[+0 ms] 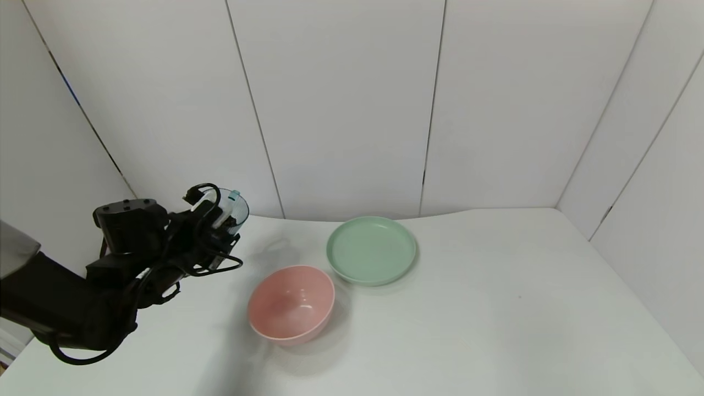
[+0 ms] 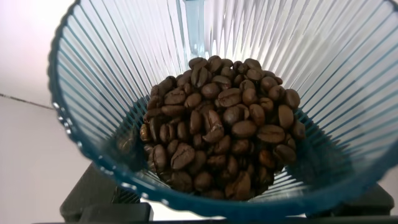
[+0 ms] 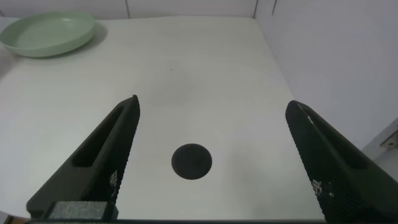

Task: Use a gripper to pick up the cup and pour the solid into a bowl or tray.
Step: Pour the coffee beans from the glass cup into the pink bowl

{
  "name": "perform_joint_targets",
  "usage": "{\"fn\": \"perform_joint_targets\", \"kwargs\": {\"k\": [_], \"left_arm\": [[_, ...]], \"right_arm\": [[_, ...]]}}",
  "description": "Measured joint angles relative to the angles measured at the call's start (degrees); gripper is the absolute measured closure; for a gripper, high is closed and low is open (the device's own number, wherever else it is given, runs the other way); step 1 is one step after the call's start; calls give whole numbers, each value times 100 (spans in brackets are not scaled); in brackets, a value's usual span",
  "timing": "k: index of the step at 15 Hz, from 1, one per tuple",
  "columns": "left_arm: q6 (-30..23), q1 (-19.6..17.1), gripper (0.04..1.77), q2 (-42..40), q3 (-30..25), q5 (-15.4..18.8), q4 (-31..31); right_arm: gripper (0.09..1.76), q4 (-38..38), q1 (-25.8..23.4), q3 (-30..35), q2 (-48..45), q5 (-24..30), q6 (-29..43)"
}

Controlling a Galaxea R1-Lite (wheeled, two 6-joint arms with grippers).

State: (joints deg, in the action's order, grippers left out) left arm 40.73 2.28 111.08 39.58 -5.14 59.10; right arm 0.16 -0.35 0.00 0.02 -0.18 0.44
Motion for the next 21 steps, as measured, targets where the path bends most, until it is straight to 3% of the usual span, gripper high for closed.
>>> {"fn": "perform_joint_targets", "kwargs": {"k": [10,17,21], "left_arm": [[1585,72,49,-411,-329,127,-130],[2054,446,49,-734,-896,173,-23],[2666,551,50,-778,-1045,176,104]], "right_arm": [[14,0,0,0,0,0,0],[14,2,0,0,0,0,0],[14,2,0,0,0,2,0]]}}
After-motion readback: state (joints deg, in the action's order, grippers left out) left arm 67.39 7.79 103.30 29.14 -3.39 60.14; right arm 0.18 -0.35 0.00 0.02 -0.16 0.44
